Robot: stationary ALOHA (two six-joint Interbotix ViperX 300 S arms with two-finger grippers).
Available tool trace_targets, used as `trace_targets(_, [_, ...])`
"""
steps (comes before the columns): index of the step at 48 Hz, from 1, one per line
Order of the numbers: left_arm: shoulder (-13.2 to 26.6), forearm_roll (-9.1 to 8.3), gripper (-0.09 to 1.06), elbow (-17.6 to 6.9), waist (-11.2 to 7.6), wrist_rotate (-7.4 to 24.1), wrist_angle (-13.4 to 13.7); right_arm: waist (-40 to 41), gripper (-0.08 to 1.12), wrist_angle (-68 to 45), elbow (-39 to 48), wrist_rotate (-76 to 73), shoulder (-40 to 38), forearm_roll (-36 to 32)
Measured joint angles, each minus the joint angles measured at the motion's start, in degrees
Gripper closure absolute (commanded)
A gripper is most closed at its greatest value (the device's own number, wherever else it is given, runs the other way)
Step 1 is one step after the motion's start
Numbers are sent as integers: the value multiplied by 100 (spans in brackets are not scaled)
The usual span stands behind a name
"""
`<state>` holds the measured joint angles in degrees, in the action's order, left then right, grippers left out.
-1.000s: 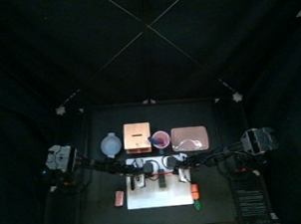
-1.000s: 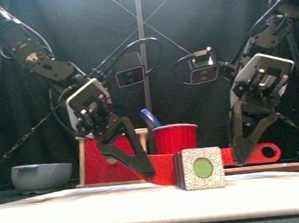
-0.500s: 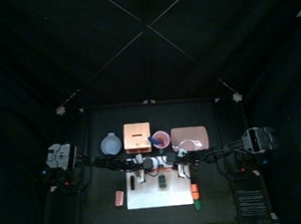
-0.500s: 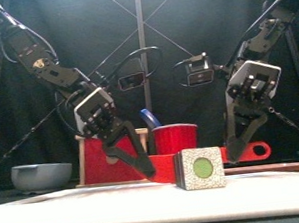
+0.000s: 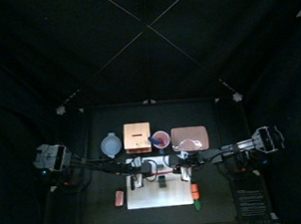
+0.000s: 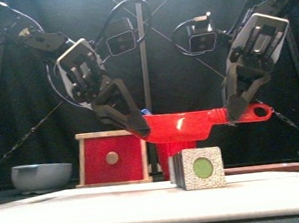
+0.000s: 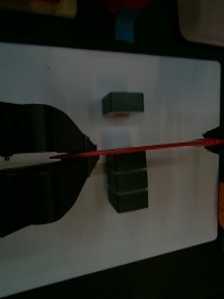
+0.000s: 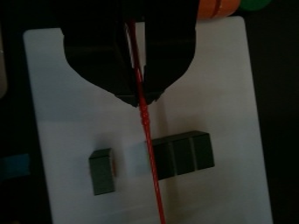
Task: Place sushi on board then cut the sushi with the knife then place the pieces on the plate
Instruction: Cut the sushi into 4 pieces
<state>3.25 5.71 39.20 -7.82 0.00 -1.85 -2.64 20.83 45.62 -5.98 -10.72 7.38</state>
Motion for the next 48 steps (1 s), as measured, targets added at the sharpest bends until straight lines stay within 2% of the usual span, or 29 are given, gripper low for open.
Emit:
trace_targets(8, [44,255,64,-18,-185,0,0,-193,77,-53,18,-9,-9,176])
trace_targets(19, [141,501,64,-53,-211,9,-9,-211,77,-141,79,-9,35,290])
trace_targets(48, [334,536,64,-97,-220,18,-9,-220,77,-167,88,0,281,343])
